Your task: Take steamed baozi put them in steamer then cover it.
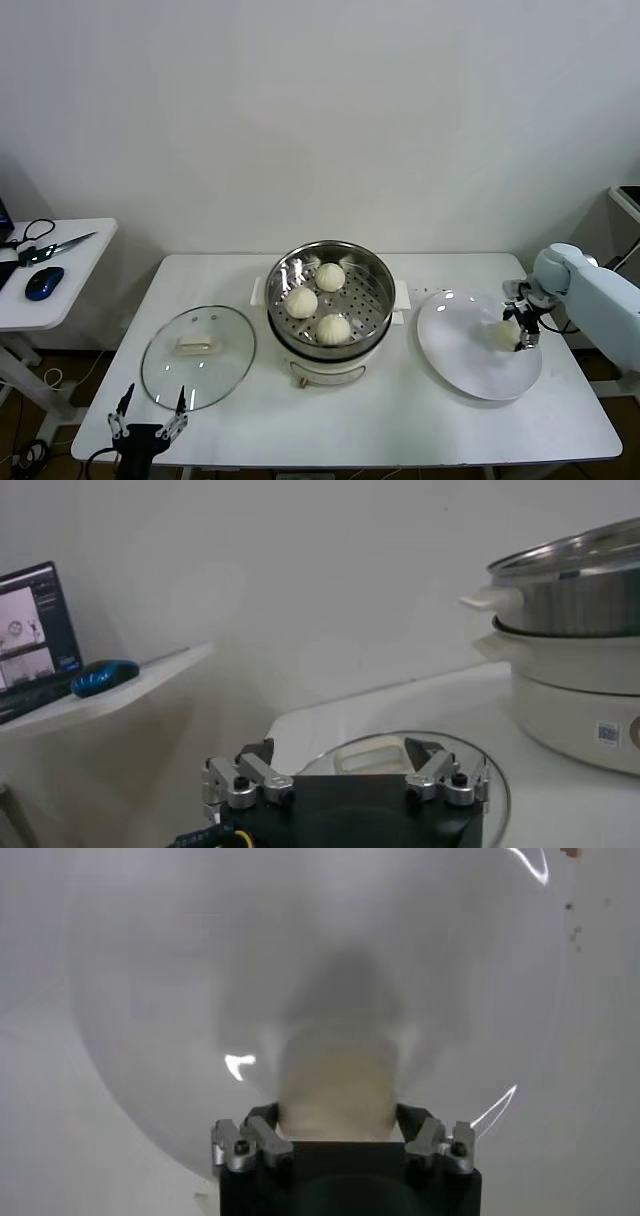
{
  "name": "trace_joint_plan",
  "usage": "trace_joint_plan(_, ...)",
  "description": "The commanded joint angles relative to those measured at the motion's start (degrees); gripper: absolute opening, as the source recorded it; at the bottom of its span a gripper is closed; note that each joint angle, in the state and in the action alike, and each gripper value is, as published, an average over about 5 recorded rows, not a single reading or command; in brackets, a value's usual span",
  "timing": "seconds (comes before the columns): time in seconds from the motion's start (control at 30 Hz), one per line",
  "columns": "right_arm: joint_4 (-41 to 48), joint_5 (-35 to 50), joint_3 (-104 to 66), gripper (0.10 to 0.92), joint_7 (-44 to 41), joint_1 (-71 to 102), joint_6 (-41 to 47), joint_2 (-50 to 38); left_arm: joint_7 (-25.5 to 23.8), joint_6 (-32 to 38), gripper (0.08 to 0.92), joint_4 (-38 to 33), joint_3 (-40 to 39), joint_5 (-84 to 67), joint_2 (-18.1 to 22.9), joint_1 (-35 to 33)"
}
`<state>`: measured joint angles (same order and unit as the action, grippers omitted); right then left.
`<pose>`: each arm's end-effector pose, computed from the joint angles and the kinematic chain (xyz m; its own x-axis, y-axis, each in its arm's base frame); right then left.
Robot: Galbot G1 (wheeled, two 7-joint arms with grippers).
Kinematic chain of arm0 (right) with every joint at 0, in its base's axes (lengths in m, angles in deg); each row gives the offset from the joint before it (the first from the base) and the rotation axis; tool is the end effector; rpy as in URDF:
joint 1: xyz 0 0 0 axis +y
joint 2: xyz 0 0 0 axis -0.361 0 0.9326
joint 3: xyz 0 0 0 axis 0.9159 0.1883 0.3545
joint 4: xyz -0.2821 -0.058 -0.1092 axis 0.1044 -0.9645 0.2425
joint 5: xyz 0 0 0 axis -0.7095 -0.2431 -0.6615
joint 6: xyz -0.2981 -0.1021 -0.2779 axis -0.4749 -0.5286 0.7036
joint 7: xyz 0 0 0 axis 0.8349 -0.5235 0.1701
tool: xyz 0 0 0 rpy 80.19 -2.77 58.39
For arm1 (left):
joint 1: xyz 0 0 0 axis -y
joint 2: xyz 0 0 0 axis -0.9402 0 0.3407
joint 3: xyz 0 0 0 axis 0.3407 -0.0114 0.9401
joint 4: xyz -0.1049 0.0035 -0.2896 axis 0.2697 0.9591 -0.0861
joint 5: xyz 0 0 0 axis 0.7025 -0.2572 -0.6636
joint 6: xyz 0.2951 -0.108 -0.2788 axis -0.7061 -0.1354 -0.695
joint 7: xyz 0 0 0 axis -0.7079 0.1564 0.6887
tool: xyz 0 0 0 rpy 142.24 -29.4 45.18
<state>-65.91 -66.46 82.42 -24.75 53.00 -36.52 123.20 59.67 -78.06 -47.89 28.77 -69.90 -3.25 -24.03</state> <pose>0.5785 -0.2435 -0.2498 -0.0777 0.0581 0.9953 -0.9969 0.0087 -0.0783 0.1824 0.0895 -0.3448 -0.9699 -0.1462 0.1946 -0.0882 0.9563 0.2787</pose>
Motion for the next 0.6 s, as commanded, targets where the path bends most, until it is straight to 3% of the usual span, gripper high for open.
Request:
trace_joint_plan(0.03,0.3,0.6,-0.2,0.705,-0.1,-0.2,-0.2,0.2,0.0,0.0,0.823,-0.1,-0.1,0.2,0.0,0.0)
trace_joint_plan(0.23,-3.8,8.5,6.7,0.687,0.1,-7.8,2.4,-0.5,0.0,0.2,0.823,-0.2,-0.6,0.1,-0.2,0.0)
trace_joint_plan(0.6,-14.1,45.8,39.3,0.687,3.9,-43.1,14.0,6.0,-0.5,-0.4,0.823,-1.0,-2.6,-3.1,-1.8,1.1)
